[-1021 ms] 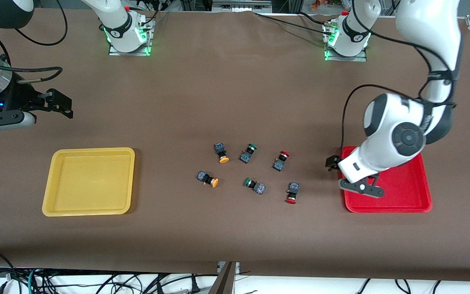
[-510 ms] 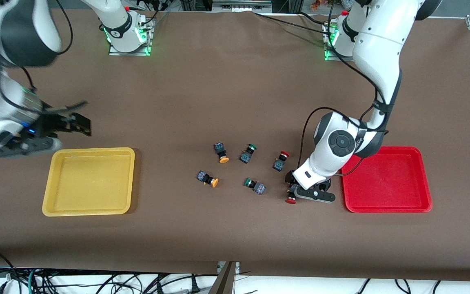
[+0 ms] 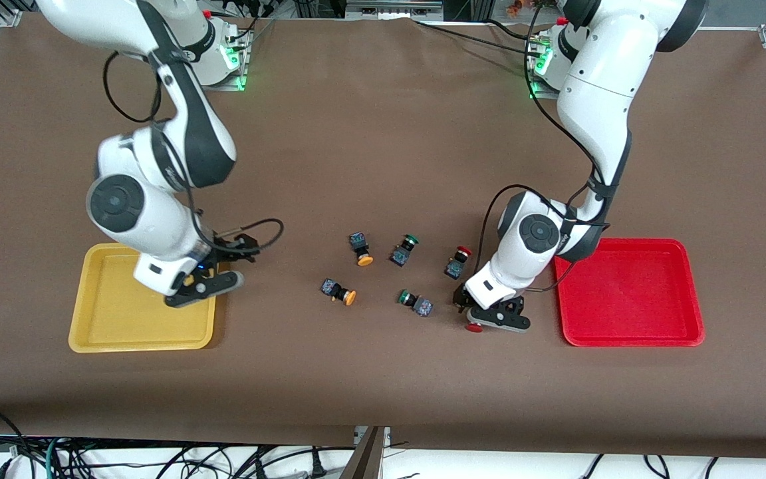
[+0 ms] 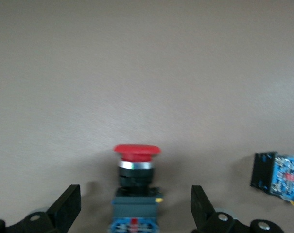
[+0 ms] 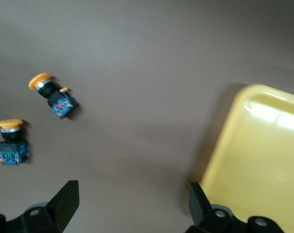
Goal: Place red and yellow buttons in trays
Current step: 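Grasp the red button with the left gripper while the right grasps yellow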
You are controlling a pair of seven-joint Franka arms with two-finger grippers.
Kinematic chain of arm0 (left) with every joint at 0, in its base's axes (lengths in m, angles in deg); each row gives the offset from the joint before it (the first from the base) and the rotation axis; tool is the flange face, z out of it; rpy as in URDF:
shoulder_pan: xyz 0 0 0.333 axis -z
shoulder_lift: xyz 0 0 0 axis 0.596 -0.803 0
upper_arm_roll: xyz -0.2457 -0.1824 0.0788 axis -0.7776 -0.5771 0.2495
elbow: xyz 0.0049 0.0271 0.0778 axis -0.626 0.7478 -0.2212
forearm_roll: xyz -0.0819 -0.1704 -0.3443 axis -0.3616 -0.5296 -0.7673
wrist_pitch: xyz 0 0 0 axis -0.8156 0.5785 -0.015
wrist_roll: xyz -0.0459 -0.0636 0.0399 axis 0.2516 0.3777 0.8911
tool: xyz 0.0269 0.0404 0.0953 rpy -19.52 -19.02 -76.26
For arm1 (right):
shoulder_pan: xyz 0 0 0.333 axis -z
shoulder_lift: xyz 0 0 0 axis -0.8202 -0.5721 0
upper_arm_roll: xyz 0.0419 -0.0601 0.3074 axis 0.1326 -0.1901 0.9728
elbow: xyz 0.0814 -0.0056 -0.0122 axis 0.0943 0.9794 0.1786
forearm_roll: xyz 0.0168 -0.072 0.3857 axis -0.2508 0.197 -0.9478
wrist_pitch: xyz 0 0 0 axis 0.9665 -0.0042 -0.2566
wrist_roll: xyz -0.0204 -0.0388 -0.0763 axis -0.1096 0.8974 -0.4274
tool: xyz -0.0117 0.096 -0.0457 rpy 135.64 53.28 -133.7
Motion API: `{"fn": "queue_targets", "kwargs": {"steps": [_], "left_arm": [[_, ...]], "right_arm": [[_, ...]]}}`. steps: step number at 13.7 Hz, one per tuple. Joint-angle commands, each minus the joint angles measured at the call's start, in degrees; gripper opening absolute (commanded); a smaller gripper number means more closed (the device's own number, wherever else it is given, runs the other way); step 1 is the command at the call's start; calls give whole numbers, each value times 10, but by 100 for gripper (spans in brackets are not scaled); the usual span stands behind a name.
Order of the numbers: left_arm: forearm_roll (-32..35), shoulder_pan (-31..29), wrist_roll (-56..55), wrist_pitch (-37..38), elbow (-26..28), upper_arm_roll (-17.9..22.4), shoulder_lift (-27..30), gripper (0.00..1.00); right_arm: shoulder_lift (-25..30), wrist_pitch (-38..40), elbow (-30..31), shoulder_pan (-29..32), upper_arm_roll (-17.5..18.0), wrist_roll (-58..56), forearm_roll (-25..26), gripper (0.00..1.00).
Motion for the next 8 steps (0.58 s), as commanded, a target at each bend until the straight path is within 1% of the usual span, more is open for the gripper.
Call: {"fn": "queue_targets", "kwargs": {"steps": [1,2,3,4,6,8], "left_arm": [[0,7,4,-4,-6,7,-7,75],[-1,8,3,-4,-2,7,-7,47],[0,6,4,-4,3,7,-6,28],[0,4,5,-4,10,7,-3,16],[0,1,6,3,14,7,4,14],[0,-8,9,13,25,12,25,10]], "right_arm": [[-59,-74,-27,-44,4,-12,-7,100],[-81,-98,-37,-57,4,-11,-7,100],[-104,-120,-52,-70,4,-12,1,100],[-127,-137,-70,-76,4,-13,9,100],[-164,-180,-88,-90,4,-21,15,100],[-182,-212,-88,-88,4,-68,15,100]]}}
